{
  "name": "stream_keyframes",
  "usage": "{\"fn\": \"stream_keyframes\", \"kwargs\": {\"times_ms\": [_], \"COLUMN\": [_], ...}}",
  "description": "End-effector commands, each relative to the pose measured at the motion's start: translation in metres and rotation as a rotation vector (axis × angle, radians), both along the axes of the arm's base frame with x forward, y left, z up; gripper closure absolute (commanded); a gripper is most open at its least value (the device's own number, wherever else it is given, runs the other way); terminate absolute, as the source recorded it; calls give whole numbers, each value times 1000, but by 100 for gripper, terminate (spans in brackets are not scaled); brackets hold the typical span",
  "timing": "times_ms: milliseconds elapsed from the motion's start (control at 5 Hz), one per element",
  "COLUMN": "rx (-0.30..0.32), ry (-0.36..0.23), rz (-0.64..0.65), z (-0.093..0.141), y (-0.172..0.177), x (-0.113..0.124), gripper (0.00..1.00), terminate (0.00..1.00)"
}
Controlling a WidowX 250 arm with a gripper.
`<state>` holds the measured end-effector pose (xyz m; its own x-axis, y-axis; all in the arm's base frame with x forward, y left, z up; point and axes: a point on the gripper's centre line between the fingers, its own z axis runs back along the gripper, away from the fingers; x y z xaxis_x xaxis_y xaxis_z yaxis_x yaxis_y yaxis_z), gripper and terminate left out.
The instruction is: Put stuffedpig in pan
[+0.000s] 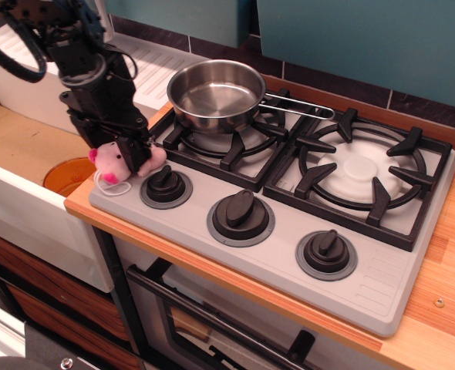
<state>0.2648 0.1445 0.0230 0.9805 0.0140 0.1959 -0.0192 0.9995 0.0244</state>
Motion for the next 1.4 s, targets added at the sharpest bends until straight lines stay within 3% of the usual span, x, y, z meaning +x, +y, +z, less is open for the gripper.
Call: {"fn": "stream_keyframes", "kwargs": {"times_ms": [0,200,600,1200], "rx": [63,77,106,88], "ry": [33,65,123,166], "rz": [28,29,27,4], "z": [10,23,70,109], "y": [6,7,3,-14], "x": [6,4,14,55], "gripper": [100,100,100,100], "terminate": [0,0,0,0]}}
